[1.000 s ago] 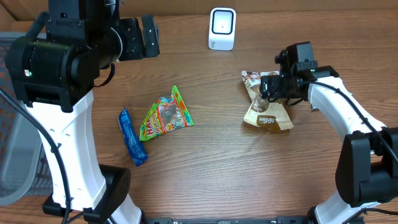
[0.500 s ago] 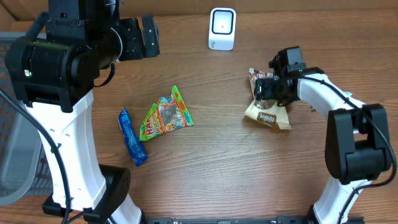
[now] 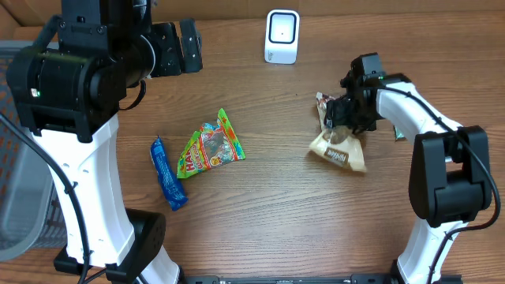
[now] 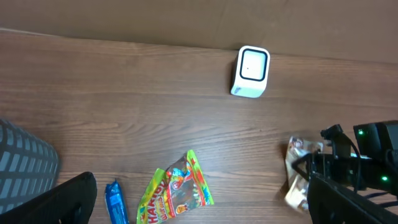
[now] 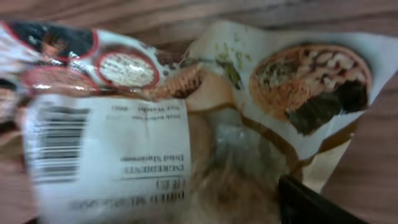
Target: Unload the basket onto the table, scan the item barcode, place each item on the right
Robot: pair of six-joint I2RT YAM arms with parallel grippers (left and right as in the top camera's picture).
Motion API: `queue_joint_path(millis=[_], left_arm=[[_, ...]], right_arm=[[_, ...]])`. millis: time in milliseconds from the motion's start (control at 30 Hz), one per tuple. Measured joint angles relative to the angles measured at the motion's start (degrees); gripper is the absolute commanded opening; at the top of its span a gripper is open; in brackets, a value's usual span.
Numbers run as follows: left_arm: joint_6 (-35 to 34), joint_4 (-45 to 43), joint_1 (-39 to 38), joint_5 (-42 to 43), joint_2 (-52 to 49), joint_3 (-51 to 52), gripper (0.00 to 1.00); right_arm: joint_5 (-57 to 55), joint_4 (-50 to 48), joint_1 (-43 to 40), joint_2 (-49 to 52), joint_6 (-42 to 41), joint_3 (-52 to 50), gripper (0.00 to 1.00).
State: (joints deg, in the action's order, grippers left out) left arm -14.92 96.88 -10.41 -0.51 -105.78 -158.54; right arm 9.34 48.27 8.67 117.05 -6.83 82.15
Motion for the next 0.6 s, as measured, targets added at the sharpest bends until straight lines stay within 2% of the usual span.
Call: queue_joint_path(millis=[133, 300, 433, 600], left_arm=[[0.0, 0.0, 0.0, 0.0, 0.0, 0.0, 1.0], [0.0, 0.0, 0.0, 0.0, 0.0, 0.0, 1.0], [0.0, 0.0, 0.0, 0.0, 0.0, 0.0, 1.0], [0.0, 0.0, 0.0, 0.0, 0.0, 0.0, 1.0]], right_arm=[[0.55, 5.92, -0.02, -0.57, -0.59, 6.34, 0.94], [1.14, 9.97, -1.49, -5.55, -4.68, 9.99, 0.94], [1.9, 12.85, -5.14, -6.84, -8.2, 9.73, 0.97], [6.21, 9.53, -9.27, -5.31, -9.86, 3.37, 0.97]])
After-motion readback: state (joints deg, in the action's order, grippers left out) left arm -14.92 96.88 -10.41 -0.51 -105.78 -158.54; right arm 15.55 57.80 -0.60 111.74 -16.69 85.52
